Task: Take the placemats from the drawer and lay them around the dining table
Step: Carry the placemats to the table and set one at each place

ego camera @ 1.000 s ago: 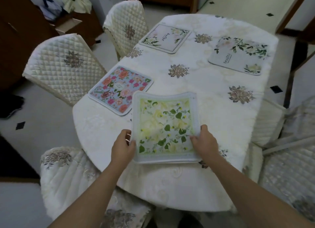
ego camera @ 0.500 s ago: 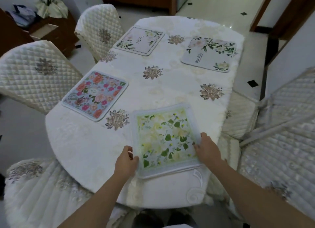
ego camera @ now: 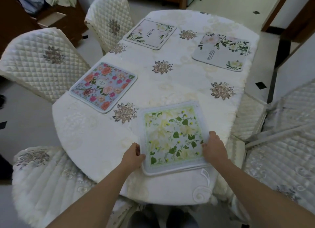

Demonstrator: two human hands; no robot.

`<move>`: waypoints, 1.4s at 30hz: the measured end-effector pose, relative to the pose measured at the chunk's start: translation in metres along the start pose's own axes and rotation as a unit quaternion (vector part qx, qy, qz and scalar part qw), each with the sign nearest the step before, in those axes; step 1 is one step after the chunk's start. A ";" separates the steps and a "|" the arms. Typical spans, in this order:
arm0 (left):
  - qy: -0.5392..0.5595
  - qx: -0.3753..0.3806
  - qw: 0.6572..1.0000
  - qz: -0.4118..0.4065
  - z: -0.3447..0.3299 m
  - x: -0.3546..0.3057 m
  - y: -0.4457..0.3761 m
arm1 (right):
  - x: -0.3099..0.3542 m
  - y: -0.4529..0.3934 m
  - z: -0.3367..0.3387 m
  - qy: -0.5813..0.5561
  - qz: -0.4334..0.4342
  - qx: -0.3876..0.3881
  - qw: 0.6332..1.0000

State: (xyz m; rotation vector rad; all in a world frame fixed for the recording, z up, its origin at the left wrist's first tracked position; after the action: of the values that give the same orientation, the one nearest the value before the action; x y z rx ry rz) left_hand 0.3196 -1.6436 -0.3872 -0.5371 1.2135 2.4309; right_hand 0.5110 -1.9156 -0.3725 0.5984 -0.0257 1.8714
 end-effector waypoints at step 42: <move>-0.299 -0.043 0.923 -0.239 0.225 0.114 -0.081 | 0.222 0.153 -0.149 -0.051 -0.103 0.035 0.993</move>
State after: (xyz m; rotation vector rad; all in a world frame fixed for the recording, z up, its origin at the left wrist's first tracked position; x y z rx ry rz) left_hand 0.2233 -1.3972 -0.3720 -0.0709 0.6286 2.0029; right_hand 0.2610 -1.7355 -0.3696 0.7168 0.0331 1.6456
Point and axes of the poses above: each hand's wrist, its own y-axis away from the middle knuckle, its own z-axis out of the back of the hand, x = y × z, the point moved 6 cm from there along -y, towards the middle knuckle, and after that the axes turned 10 degrees about z, right-handed, at the moved point
